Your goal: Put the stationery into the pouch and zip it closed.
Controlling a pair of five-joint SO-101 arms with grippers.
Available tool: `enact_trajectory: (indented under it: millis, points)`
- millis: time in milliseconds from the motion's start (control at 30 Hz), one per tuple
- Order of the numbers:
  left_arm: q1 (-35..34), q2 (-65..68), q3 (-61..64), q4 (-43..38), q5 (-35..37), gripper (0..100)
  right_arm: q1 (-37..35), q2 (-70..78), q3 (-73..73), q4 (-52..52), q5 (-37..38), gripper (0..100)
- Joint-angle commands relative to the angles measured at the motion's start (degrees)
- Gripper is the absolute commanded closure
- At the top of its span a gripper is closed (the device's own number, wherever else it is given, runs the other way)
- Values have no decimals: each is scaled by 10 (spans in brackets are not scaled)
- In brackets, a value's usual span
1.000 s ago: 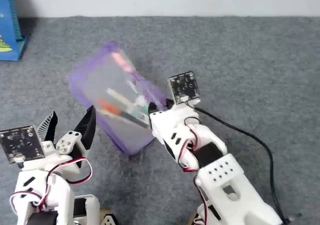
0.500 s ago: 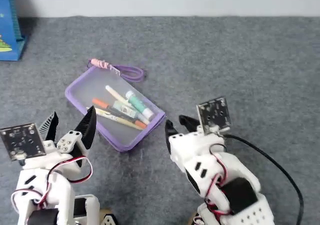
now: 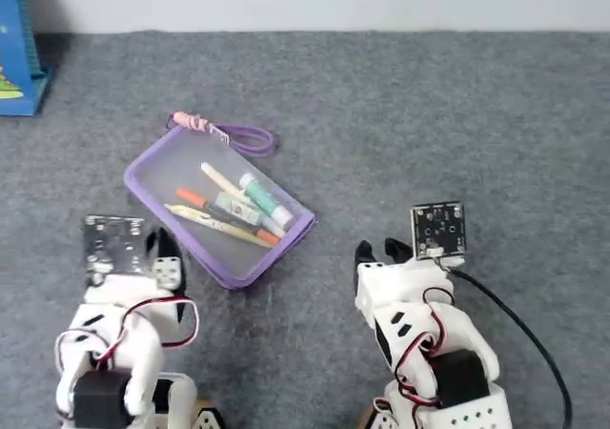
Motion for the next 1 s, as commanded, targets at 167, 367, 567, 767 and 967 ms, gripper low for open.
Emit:
enact_trajectory:
  millis: [167,367,567,767,967]
  points:
    - [35,-4,89,-60,-21,981,30,-107,107,-13,22,877]
    - [31,-4,165,-110,-22,981,42,-124,157,-15,26,877]
    - [31,-4,240,-148,-23,984,73,-126,195,-15,29,877]
    - [30,-4,282,-185,-21,985,73,-126,213,4,28,876]
    - [29,-4,291,-181,-21,985,73,-126,213,59,29,876]
